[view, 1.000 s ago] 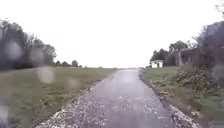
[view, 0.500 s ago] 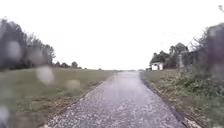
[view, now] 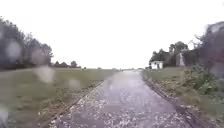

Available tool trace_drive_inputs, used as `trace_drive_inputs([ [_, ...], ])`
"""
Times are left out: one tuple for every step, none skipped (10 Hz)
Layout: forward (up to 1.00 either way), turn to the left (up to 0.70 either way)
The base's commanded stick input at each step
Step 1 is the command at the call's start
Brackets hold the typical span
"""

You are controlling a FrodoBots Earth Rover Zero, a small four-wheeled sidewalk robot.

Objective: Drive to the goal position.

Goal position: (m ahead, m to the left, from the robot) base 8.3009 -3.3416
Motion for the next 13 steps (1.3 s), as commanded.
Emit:
trace_drive_inputs([
  [0.7, 0.0],
  [0.7, 0.0],
  [0.7, 0.0],
  [0.7, 0.0],
  [0.7, 0.0],
  [0.7, 0.0],
  [0.7, 0.0],
  [0.7, 0.0],
  [0.7, 0.0],
  [0.7, 0.0],
  [0.7, -0.11],
  [0.7, 0.0],
  [0.7, 0.0],
])
